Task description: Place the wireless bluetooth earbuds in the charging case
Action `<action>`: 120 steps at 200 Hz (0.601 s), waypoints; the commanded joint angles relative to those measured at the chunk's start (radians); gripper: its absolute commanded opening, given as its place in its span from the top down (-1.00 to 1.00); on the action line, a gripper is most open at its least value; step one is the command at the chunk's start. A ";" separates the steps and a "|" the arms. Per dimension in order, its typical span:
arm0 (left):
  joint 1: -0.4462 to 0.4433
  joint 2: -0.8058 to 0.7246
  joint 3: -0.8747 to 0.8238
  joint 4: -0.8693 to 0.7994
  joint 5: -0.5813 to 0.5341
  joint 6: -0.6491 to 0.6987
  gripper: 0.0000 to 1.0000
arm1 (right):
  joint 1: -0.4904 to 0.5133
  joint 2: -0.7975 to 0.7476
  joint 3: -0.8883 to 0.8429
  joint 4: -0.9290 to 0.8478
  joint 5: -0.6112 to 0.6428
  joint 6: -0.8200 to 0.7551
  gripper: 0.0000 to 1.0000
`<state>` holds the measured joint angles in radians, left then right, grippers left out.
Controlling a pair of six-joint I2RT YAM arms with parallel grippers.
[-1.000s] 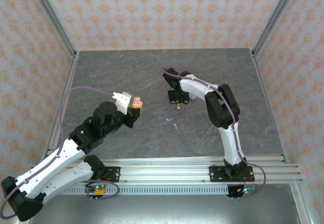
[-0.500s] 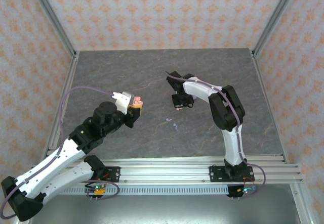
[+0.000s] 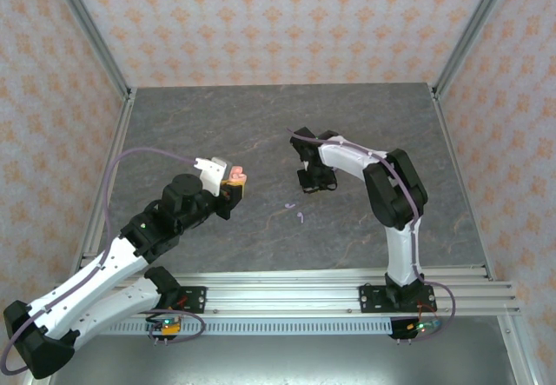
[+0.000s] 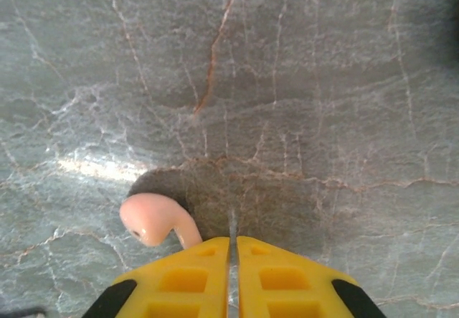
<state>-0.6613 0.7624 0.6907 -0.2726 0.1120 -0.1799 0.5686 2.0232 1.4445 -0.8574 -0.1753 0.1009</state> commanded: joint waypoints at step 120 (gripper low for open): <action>-0.008 0.006 0.005 0.036 0.012 -0.014 0.92 | -0.004 -0.013 0.086 0.000 -0.038 -0.101 0.15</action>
<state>-0.6613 0.7696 0.6907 -0.2722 0.1226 -0.1856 0.5686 1.9625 1.4837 -0.8295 -0.2363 0.0406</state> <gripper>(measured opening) 0.203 0.415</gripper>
